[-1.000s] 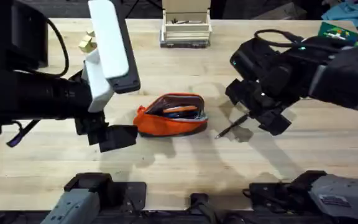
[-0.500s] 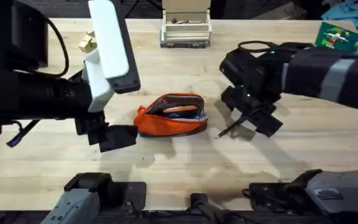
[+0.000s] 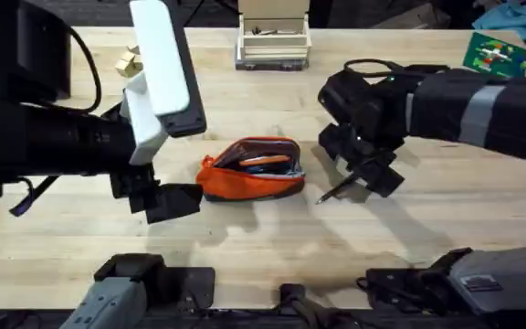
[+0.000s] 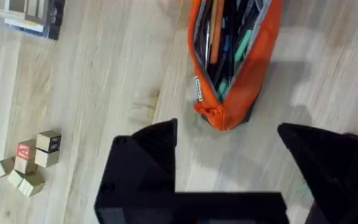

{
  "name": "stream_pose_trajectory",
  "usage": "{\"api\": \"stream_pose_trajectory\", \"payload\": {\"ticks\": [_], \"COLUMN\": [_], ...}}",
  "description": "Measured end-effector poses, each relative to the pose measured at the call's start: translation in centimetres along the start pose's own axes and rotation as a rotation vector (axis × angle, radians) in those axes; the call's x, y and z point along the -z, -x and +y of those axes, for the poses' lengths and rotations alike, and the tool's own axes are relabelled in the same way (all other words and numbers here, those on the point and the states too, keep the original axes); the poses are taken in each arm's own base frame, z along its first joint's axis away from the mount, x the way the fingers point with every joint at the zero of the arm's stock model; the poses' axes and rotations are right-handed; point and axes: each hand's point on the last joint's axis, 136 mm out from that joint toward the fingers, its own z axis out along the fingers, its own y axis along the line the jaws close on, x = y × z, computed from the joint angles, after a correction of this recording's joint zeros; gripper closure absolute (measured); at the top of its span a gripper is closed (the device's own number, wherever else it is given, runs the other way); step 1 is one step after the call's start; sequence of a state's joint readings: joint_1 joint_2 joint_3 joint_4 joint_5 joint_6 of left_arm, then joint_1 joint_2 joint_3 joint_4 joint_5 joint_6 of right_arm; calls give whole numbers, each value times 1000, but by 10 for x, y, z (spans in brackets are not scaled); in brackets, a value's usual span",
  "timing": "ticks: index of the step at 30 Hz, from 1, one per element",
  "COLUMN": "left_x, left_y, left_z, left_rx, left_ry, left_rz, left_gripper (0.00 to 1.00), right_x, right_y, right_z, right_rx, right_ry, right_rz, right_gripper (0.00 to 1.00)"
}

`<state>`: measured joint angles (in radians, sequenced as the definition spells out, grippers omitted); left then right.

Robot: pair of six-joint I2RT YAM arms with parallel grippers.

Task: Unzip the bag, pick up the pens from the table one at a time and place them inside, then zip the bag closed.

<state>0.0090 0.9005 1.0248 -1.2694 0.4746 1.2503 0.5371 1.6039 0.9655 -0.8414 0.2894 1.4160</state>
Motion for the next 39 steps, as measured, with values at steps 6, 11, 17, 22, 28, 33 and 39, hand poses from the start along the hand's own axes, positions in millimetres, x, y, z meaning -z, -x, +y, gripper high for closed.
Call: {"api": "stream_pose_trajectory", "payload": {"ticks": [6, 11, 17, 22, 28, 33, 39], "left_x": [0, 0, 0, 0, 0, 0, 0], "left_y": [0, 0, 0, 0, 0, 0, 0], "left_z": [0, 0, 0, 0, 0, 0, 0], "left_rx": [0, 0, 0, 0, 0, 0, 0], "left_ry": [0, 0, 0, 0, 0, 0, 0], "left_rz": [0, 0, 0, 0, 0, 0, 0], "left_gripper": [8, 8, 8, 8, 7, 8, 7], "right_x": [-3, -3, -3, -2, -2, -1, 7], "right_y": [-3, -4, -5, -3, -3, -3, -1], "right_z": [2, 3, 0, -5, -5, -5, 0], "right_rx": [-4, -4, -1, 6, 8, 6, -4], "right_ry": [30, 42, 32, 21, 21, 28, 85], "right_rz": [-2, -2, -1, -8, -11, -11, 7], "right_gripper": [6, 128, 607, 953, 953, 954, 957]}}
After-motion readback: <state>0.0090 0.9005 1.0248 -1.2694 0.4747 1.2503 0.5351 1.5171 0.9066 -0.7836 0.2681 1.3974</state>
